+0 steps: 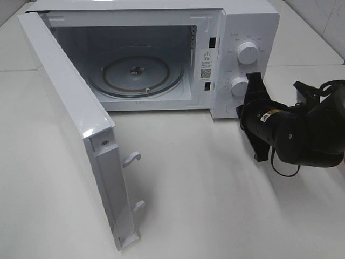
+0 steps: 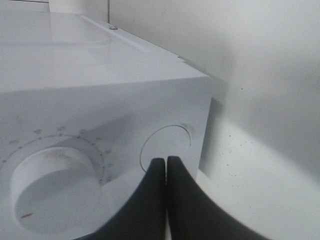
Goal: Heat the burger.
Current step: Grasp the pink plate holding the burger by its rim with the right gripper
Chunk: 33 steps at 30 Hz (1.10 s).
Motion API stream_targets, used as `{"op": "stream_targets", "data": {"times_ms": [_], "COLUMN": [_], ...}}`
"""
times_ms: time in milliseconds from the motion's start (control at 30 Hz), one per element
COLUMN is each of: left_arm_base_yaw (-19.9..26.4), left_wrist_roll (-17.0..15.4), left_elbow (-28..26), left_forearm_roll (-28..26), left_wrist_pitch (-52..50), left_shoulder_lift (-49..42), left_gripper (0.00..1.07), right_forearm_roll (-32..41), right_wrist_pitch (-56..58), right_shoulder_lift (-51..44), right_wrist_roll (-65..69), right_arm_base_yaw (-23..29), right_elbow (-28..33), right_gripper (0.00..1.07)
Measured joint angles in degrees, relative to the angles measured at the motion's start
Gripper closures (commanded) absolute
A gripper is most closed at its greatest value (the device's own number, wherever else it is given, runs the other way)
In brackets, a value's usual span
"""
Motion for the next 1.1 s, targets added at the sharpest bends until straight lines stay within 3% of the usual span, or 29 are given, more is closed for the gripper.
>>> {"op": "stream_targets", "data": {"times_ms": [267, 467, 500, 633, 700, 867, 1000, 1100], "left_arm_base_yaw": [0.0, 0.0, 0.0, 0.0, 0.0, 0.0, 0.0, 0.0], "left_wrist_roll": [0.0, 0.0, 0.0, 0.0, 0.0, 0.0, 0.0, 0.0], "left_elbow": [0.0, 0.0, 0.0, 0.0, 0.0, 0.0, 0.0, 0.0], "left_forearm_roll": [0.0, 0.0, 0.0, 0.0, 0.0, 0.0, 0.0, 0.0], "left_wrist_pitch": [0.0, 0.0, 0.0, 0.0, 0.0, 0.0, 0.0, 0.0], "left_shoulder_lift": [0.0, 0.0, 0.0, 0.0, 0.0, 0.0, 0.0, 0.0], "left_gripper": [0.04, 0.04, 0.04, 0.04, 0.04, 0.04, 0.04, 0.04], "right_forearm_roll": [1.6, 1.5, 1.5, 1.5, 1.5, -1.8, -12.1, -14.8], "right_wrist_pitch": [1.2, 9.6, 15.3, 23.9, 35.6, 49.2, 67.3, 70.6], "right_shoulder_lift": [-7.0, -15.4, -18.6, -23.4, -29.0, -32.4, -33.2, -33.2], "right_wrist_roll": [-8.1, -26.0, -35.7, -47.7, -61.5, -66.9, -66.3, -65.9], "right_arm_base_yaw": [0.0, 0.0, 0.0, -0.5, -1.9, -4.6, -8.1, -8.7], "right_elbow": [5.5, 8.9, 9.2, 9.3, 9.2, 6.8, 1.0, -0.3], "right_gripper": [1.07, 1.07, 1.07, 1.07, 1.07, 1.07, 1.00, 0.97]}}
